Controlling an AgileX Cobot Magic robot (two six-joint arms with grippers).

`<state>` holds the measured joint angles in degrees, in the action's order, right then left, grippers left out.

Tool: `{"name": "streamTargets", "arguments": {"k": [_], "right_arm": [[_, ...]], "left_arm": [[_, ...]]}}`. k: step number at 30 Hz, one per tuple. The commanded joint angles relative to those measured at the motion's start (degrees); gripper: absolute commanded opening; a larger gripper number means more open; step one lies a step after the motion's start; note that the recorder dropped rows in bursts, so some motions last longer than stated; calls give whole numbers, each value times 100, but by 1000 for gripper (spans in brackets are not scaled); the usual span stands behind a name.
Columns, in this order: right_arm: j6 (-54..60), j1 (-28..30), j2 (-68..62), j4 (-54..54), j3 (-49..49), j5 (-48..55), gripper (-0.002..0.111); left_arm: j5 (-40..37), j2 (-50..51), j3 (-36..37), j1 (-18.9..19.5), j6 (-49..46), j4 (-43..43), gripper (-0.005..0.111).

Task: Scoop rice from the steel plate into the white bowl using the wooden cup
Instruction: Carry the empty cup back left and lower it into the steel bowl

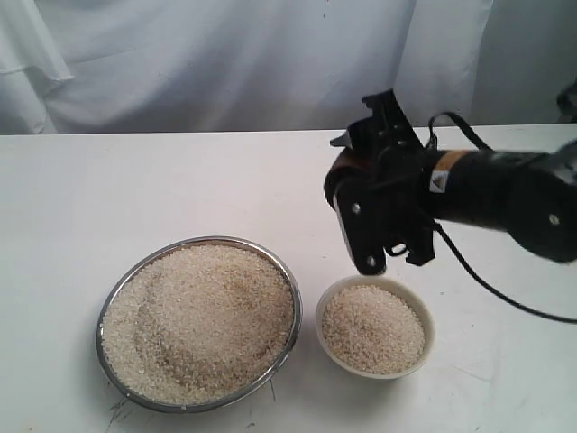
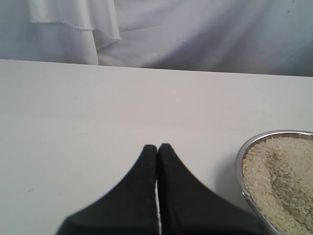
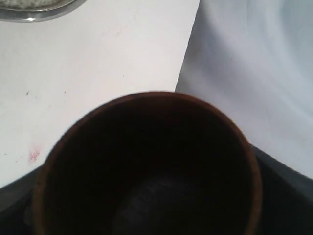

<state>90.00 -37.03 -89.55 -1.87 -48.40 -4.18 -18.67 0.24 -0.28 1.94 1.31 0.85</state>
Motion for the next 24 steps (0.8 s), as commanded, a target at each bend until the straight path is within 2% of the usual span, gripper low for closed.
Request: {"name": "streamTargets", "arguments": {"k": [1, 13, 24], "right_arm": [[-311, -165, -370, 187, -896, 1000, 0], [-301, -1305, -1635, 450, -1964, 1018, 0], [-301, -1774, -2734, 250, -2814, 916, 0]], "left_arm": [[40, -24, 28, 11, 4, 9, 0], [40, -24, 28, 11, 4, 9, 0], [40, -24, 28, 11, 4, 9, 0]]}}
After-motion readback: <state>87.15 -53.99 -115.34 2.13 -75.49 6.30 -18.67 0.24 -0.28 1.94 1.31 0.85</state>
